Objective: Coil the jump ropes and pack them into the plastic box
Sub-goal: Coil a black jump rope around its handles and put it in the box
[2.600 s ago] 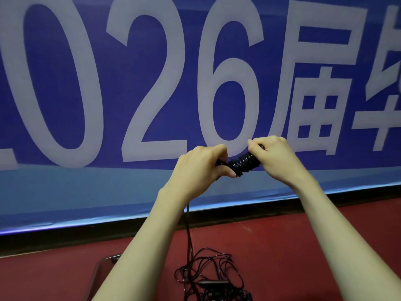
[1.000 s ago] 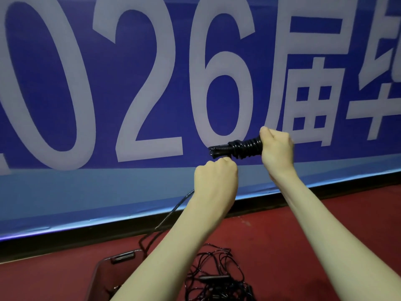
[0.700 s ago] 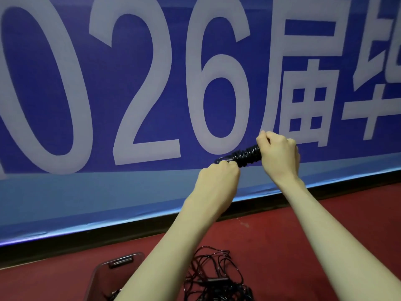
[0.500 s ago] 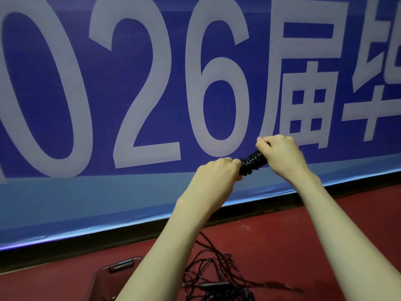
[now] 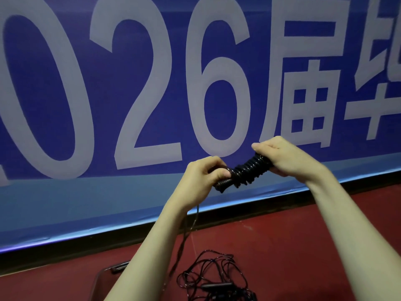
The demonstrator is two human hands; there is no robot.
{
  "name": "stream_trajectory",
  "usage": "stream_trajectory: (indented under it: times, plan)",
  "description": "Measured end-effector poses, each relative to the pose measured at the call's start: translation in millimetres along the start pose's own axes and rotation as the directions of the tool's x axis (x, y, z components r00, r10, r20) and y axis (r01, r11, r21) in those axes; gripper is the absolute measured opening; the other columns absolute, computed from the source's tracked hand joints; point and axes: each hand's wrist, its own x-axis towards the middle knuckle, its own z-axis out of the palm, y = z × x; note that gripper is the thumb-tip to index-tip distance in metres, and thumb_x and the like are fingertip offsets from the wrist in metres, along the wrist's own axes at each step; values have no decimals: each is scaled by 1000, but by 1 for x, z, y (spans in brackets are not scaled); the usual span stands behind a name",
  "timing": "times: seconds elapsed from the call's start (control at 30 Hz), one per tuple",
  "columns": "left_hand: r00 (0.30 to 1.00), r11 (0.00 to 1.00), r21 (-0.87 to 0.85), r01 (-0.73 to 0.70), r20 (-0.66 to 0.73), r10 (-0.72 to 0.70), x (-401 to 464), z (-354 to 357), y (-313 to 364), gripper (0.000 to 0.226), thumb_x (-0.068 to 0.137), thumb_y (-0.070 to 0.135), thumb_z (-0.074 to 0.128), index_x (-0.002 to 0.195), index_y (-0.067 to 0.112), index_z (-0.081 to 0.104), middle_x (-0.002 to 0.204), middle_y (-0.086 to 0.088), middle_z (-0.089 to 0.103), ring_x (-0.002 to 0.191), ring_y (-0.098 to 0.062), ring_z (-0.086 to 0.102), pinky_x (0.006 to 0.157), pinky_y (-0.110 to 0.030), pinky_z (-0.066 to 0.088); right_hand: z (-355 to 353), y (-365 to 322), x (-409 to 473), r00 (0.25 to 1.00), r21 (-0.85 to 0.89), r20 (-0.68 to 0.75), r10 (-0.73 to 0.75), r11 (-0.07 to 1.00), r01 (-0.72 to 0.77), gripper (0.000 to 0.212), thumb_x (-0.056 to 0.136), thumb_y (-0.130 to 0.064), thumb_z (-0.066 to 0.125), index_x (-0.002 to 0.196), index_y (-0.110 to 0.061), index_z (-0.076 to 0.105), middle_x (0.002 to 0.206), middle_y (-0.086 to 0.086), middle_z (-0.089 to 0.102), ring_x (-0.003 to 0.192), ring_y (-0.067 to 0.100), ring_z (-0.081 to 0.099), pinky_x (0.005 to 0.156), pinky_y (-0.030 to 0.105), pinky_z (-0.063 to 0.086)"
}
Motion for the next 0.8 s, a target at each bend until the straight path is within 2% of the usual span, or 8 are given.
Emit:
stream_trajectory:
  times: [0.1,0.23,0.33,0.43,0.53,0.6,0.67,0.8]
  plan:
    - [998,984,-170,59,46,-52,0,-7,3,16,90,13,60,76,8,56,68,-8,60,59,-16,51,59,-25,41,6,-1,-1,999,145,30,26,989,-31,40,102,-26,42,67,-7,45,46,-2,31,38,11,23,40,18,14]
    - [995,944,-320,86,67,-68,-1,-7,13,30,95,24,57,66,24,54,68,-1,53,56,-10,42,52,-18,34,12,-1,0,998,314,15,62,947,-63,45,102,-27,41,60,-13,39,43,-3,31,37,11,23,40,17,17]
    - [997,879,-471,73,20,-72,1,-4,24,25,84,38,60,63,26,56,70,2,56,61,-13,43,48,-16,35,14,-4,1,997,395,-21,76,917,-61,45,102,-27,41,59,-13,40,41,-4,33,38,11,23,41,18,16]
    - [992,829,-550,102,-10,-129,3,-2,30,28,86,36,58,65,18,53,66,6,57,59,-9,50,48,-15,39,16,-5,3,994,434,-76,80,900,-40,45,103,-27,41,60,-13,40,43,-3,31,39,12,22,41,18,16]
    - [979,774,-617,140,-33,-203,6,-1,32,41,97,26,54,56,21,56,59,10,56,53,-3,53,49,-14,43,19,-8,3,985,424,-154,73,905,0,45,103,-27,41,60,-13,41,43,-5,34,38,10,27,41,18,20]
    - [967,739,-655,159,-47,-249,7,1,34,38,98,25,54,60,18,56,56,9,55,52,-2,53,51,-14,45,20,-12,2,974,390,-222,52,920,40,46,103,-27,41,59,-14,43,43,-8,38,38,7,31,41,19,23]
    - [947,661,-729,176,-57,-316,8,2,34,34,96,23,57,64,13,56,58,6,56,52,-3,54,52,-13,47,22,-15,2,953,345,-303,10,933,100,48,104,-25,41,57,-13,44,42,-9,40,39,6,34,40,19,26]
    - [901,362,-908,210,36,-432,13,-6,33,23,92,19,63,72,8,57,73,-5,53,50,-8,51,44,-13,47,33,-20,5,899,264,-429,-91,939,221,47,104,-25,40,64,-1,46,50,-1,36,45,9,34,41,18,30]
